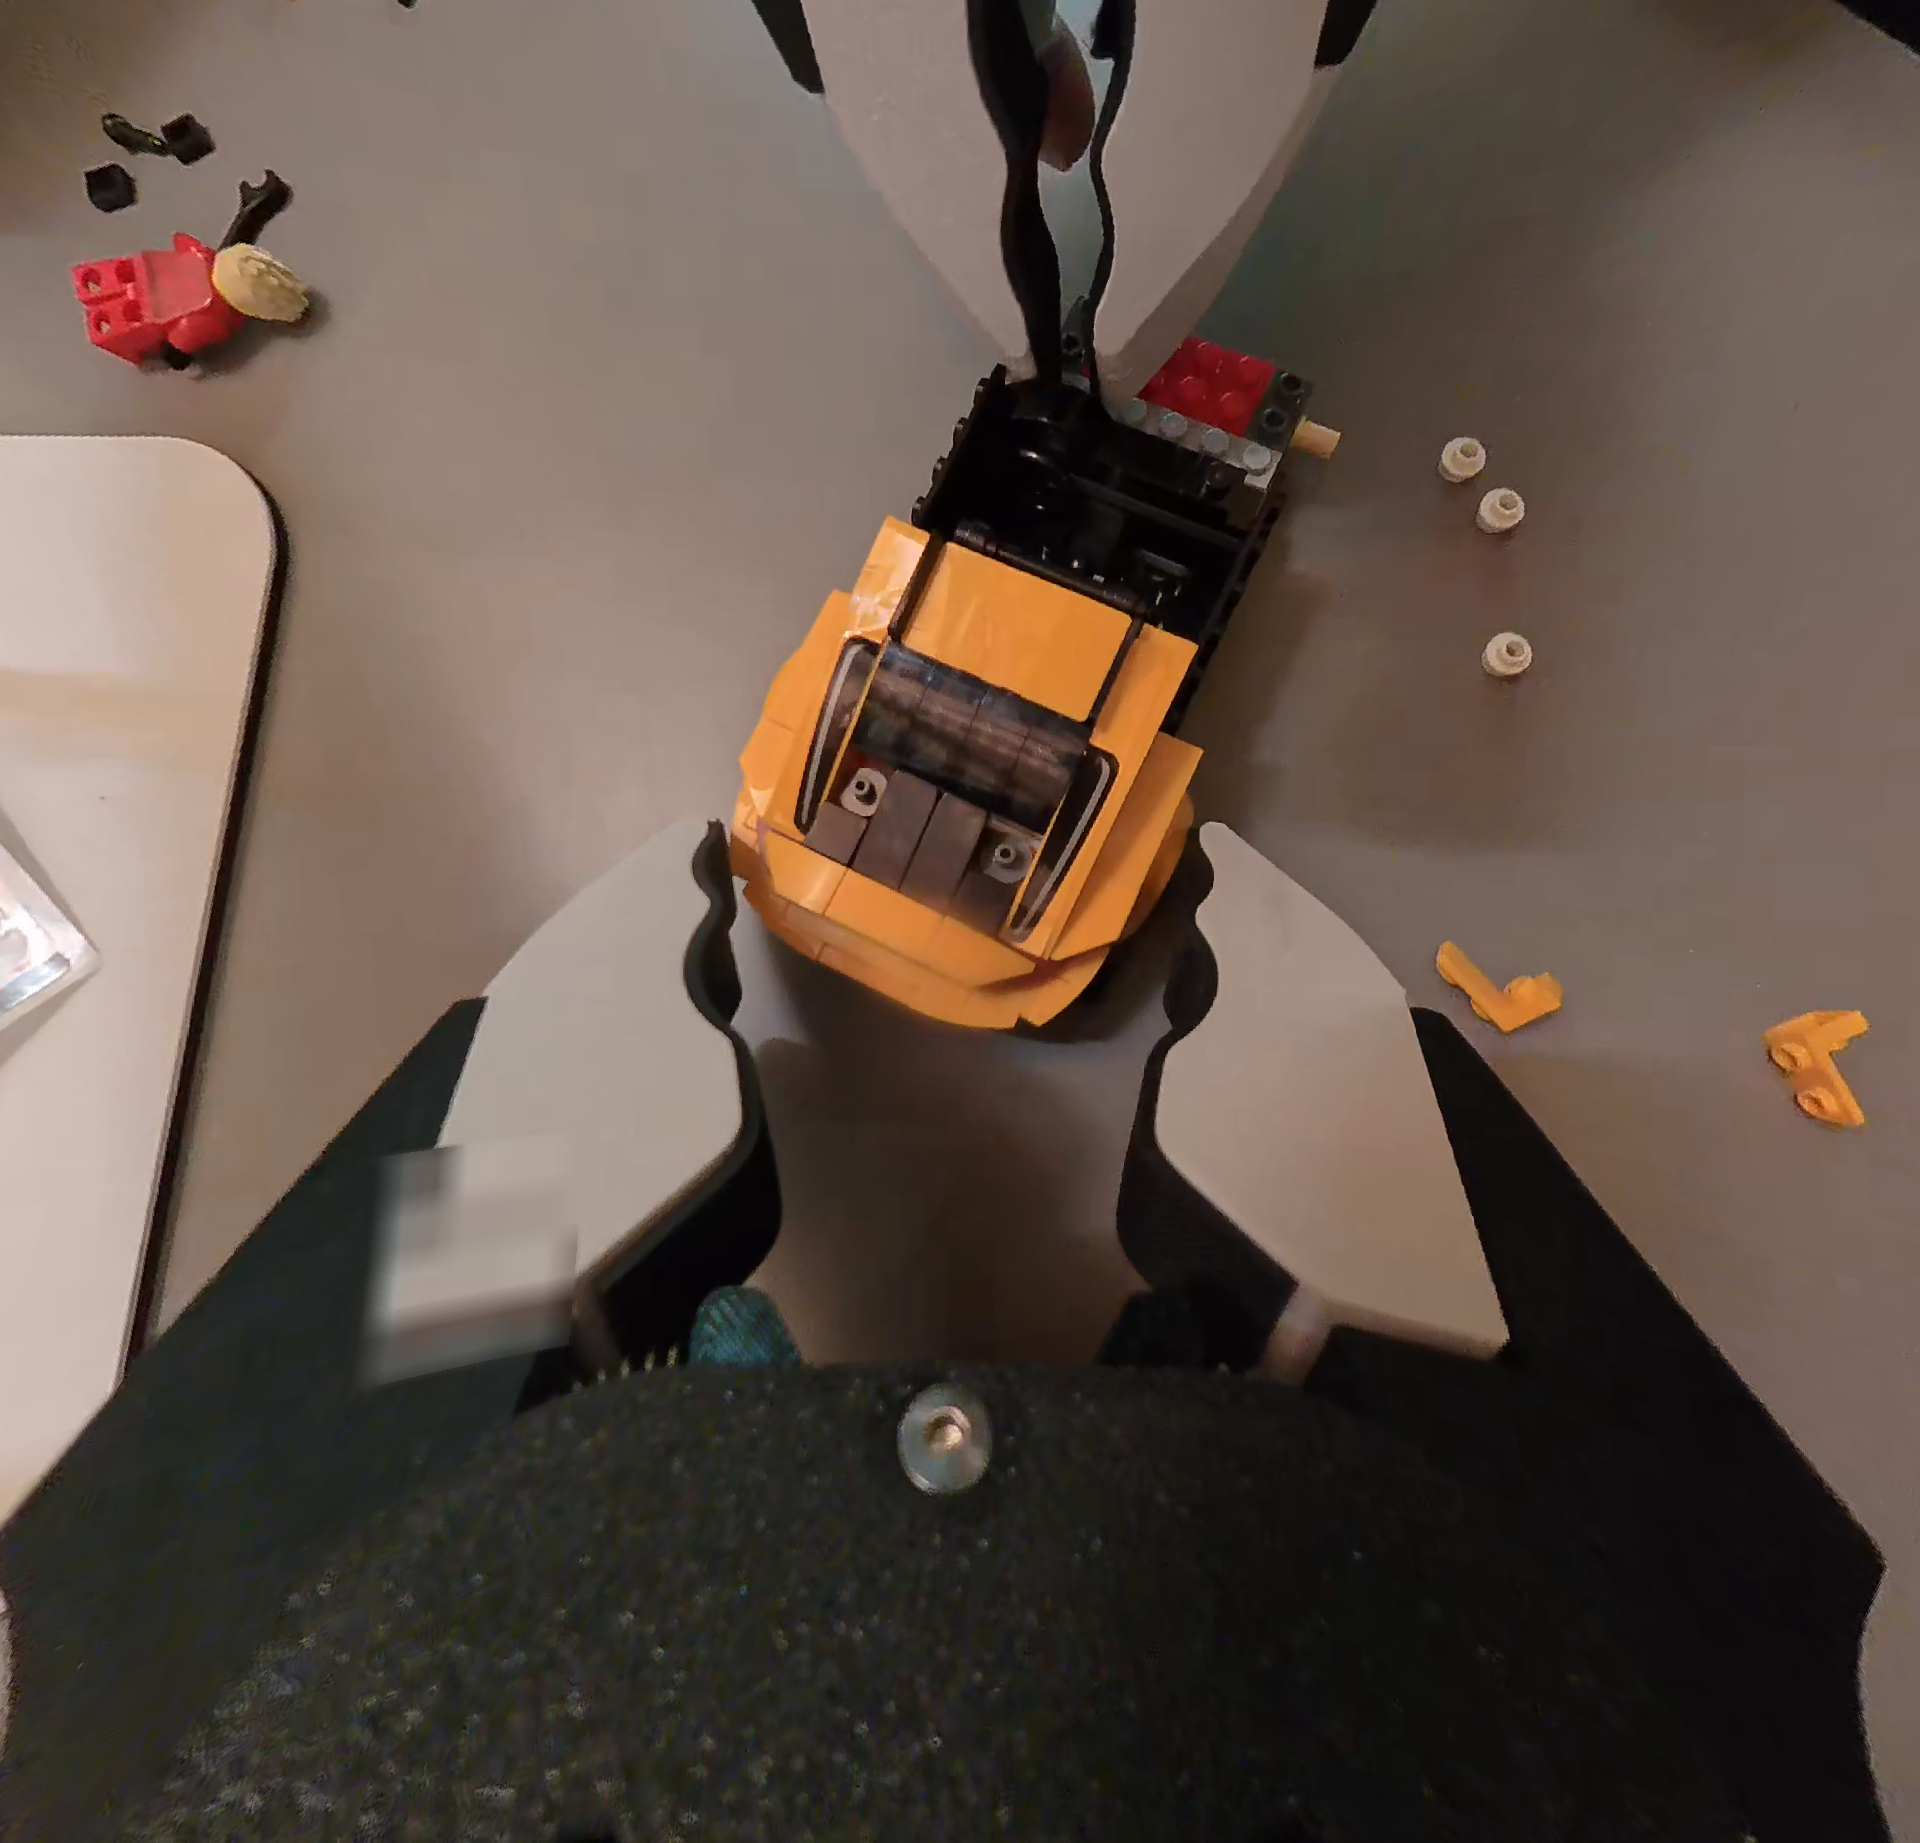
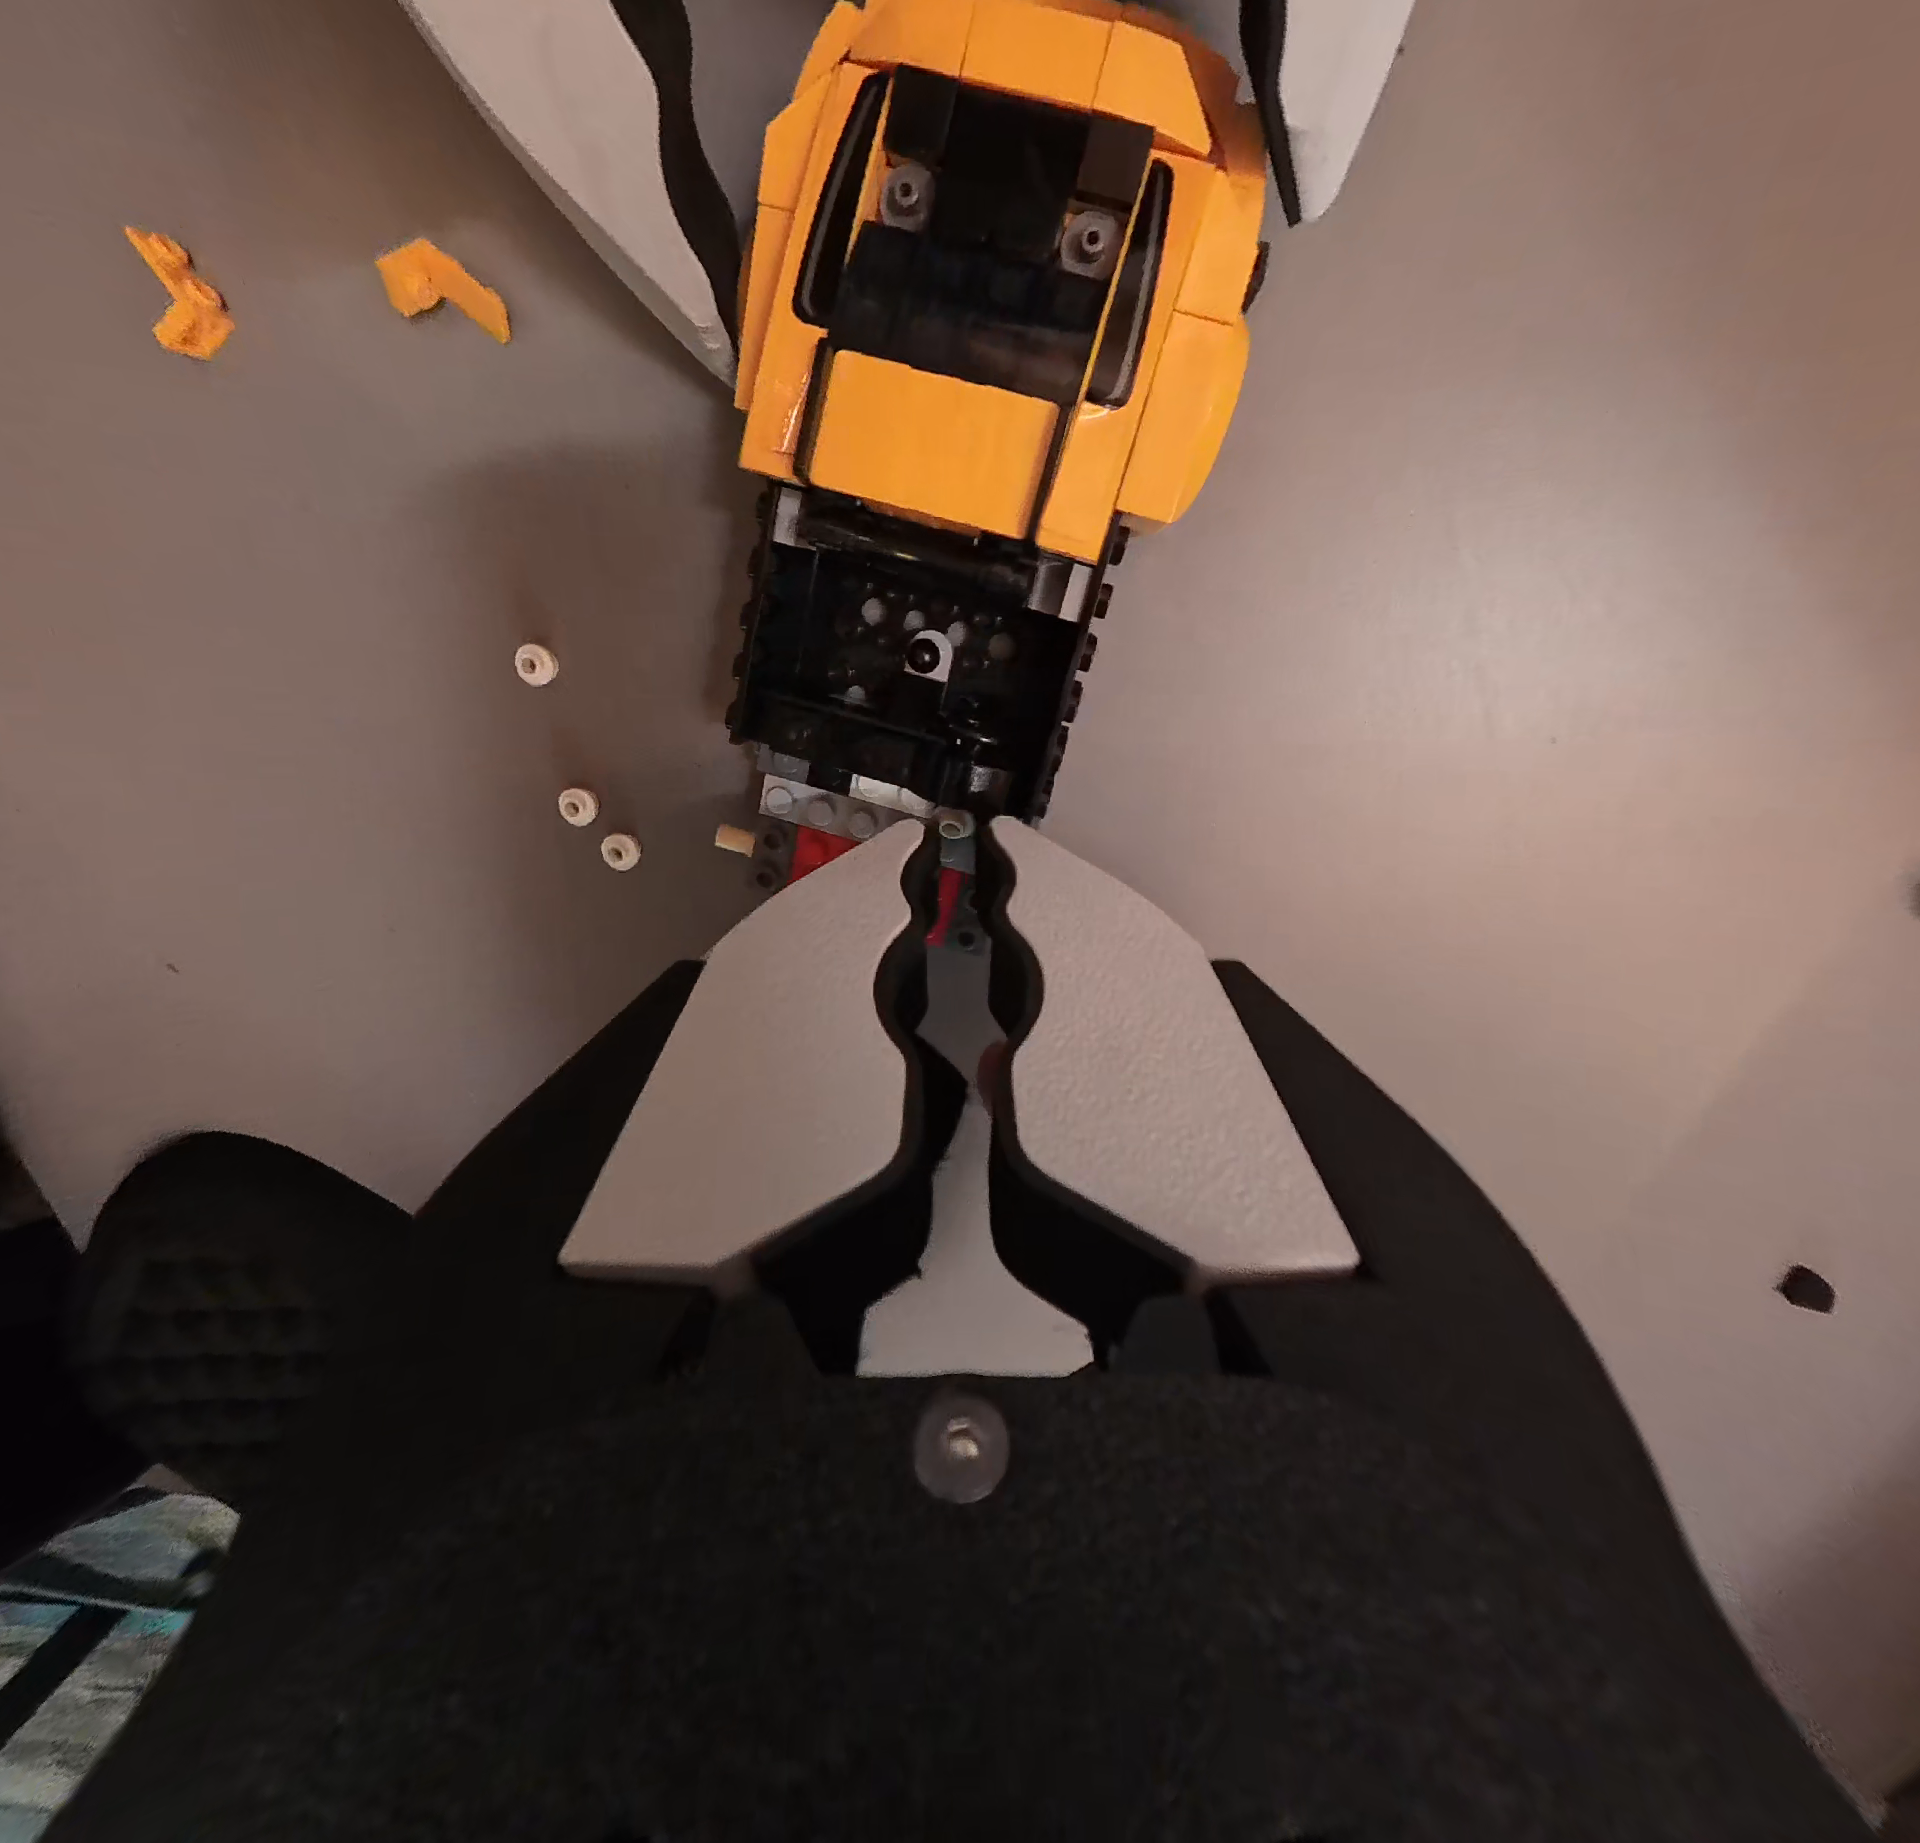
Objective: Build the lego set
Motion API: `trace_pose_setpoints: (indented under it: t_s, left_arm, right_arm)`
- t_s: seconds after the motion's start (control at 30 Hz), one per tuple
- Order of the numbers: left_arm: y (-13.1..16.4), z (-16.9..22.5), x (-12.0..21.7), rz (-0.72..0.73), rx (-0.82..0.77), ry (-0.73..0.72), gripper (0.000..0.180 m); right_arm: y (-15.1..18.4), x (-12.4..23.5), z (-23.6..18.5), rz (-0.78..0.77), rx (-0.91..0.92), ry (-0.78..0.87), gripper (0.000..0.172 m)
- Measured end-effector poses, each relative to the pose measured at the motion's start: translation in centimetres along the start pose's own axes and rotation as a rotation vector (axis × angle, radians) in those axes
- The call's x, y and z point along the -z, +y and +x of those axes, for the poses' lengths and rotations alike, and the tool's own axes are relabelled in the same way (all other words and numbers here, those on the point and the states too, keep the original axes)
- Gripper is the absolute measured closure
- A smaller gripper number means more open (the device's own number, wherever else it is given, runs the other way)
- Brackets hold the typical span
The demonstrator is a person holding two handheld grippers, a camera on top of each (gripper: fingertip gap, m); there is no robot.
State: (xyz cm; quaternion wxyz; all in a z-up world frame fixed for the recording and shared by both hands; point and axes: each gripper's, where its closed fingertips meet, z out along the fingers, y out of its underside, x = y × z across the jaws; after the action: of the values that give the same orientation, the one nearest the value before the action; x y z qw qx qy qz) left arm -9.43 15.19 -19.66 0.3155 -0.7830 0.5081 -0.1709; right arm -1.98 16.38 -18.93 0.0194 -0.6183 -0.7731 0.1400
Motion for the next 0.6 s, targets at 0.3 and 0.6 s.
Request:
trace_pose_setpoints:
  t_s: [0.3, 0.6]
  left_arm:
    - [0.21, 0.03, 0.19, 0.004, 0.005, 0.002, 0.100]
    - [0.21, 0.03, 0.21, 0.009, 0.009, 0.004, 0.100]
  right_arm:
    - [-0.42, 0.09, 0.05, 0.081, -0.085, -0.002, 0.167]
    - [-0.26, 0.21, -0.11, 0.160, -0.126, 0.006, 0.167]
